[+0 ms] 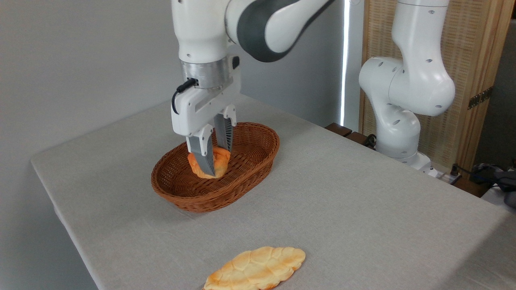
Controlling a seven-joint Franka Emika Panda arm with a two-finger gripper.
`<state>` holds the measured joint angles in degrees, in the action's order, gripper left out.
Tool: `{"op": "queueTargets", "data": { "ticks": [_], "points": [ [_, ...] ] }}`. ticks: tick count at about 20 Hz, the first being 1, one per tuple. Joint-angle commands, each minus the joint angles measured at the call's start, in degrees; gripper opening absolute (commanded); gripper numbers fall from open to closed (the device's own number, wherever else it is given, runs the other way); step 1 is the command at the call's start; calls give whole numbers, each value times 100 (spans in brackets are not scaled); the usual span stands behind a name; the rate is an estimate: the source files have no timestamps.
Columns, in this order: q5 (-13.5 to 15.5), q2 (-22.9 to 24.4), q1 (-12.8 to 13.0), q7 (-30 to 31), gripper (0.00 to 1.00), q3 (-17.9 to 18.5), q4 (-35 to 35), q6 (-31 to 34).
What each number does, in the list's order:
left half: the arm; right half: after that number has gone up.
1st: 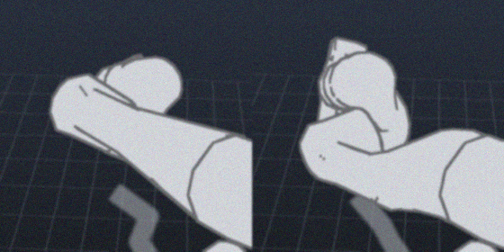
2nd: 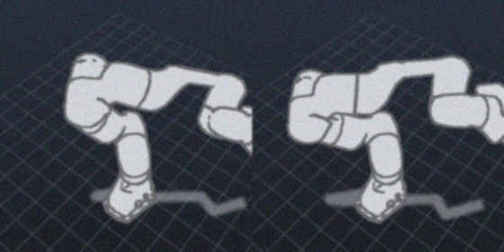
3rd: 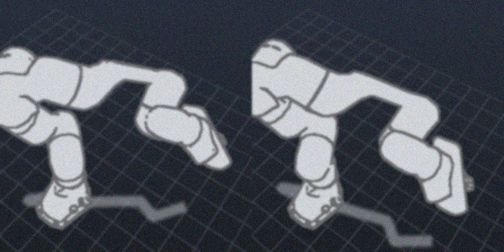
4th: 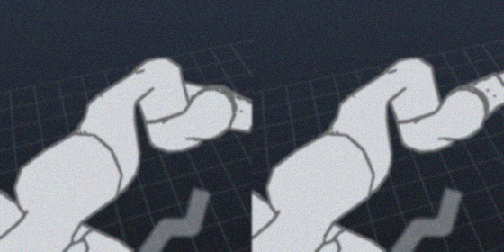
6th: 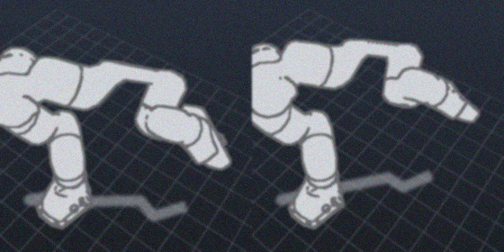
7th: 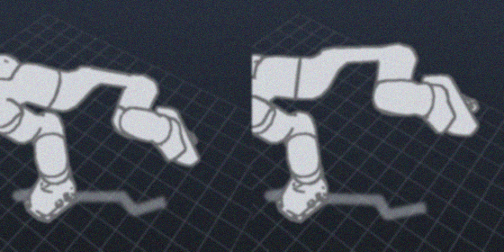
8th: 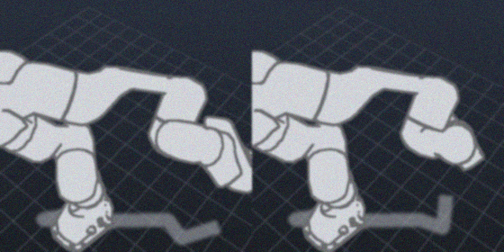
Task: Put bread into the basket
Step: 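Lower the bun into the basket and open the gripper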
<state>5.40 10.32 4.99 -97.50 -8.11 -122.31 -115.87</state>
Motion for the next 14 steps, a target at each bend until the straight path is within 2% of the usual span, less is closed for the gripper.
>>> {"op": "queueTargets", "data": {
  "ticks": [1,6,14],
  "points": [
    [67,-118,-6,669,79,-270,58,126],
    [67,-171,-6,732,99,-271,49,230],
    [67,-162,-15,811,100,-271,58,407]
  ]
}}
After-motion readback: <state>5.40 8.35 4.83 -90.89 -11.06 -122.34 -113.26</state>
